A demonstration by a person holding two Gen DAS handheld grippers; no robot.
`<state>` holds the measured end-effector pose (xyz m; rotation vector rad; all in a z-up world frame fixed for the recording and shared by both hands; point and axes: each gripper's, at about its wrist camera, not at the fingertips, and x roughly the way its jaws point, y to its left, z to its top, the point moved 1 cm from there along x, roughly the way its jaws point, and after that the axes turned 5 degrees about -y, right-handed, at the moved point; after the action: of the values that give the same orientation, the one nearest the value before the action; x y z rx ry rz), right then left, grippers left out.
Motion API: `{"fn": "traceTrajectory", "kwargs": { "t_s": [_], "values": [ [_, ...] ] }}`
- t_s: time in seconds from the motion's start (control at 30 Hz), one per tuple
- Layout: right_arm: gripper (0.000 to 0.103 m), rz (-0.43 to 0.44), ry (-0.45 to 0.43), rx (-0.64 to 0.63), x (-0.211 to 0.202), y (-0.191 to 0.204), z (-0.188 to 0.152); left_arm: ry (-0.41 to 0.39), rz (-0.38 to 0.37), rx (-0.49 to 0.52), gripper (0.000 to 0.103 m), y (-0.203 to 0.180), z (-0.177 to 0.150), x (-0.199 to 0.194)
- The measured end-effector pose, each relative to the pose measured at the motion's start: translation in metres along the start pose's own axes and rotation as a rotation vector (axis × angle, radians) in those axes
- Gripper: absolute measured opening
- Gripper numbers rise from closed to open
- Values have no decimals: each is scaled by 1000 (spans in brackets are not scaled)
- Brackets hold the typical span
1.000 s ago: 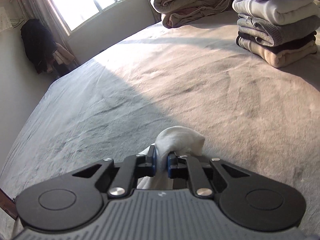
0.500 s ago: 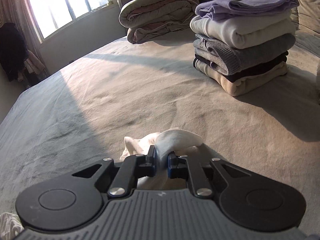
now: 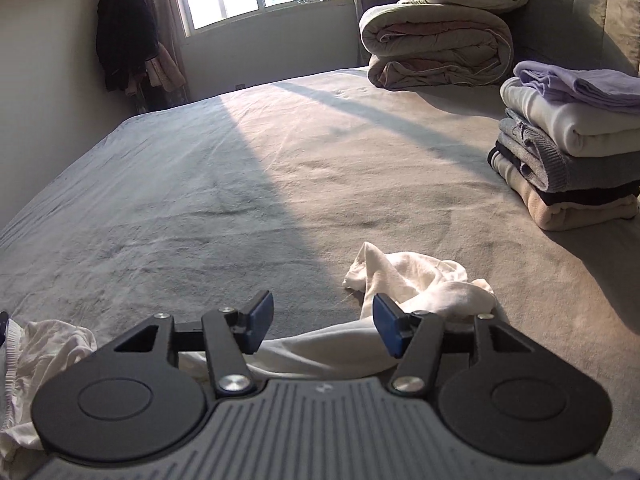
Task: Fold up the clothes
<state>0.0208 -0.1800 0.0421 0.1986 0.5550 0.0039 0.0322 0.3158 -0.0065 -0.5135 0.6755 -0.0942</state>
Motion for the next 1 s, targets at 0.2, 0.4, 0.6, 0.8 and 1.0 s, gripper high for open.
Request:
{"fn": "traceTrajectory", "kwargs": {
  "t_s": [0.2,0.4,0.6,0.8,1.0],
  "values": [
    [60,160,81,-27,22,61,-6,-30,99,-143,66,4,16,30],
    [60,300,146,-56,45,120,-18,-56,211,-109,52,-12,19,41],
    [53,398,198,-143,64,164,-31,-58,241,-47,31,-15,18,41],
    [11,409,187,-178,59,174,-40,-43,147,-124,7,0,16,30],
    [11,497,138,-196,2,167,-45,-43,39,-135,7,10,12,0]
  ]
}}
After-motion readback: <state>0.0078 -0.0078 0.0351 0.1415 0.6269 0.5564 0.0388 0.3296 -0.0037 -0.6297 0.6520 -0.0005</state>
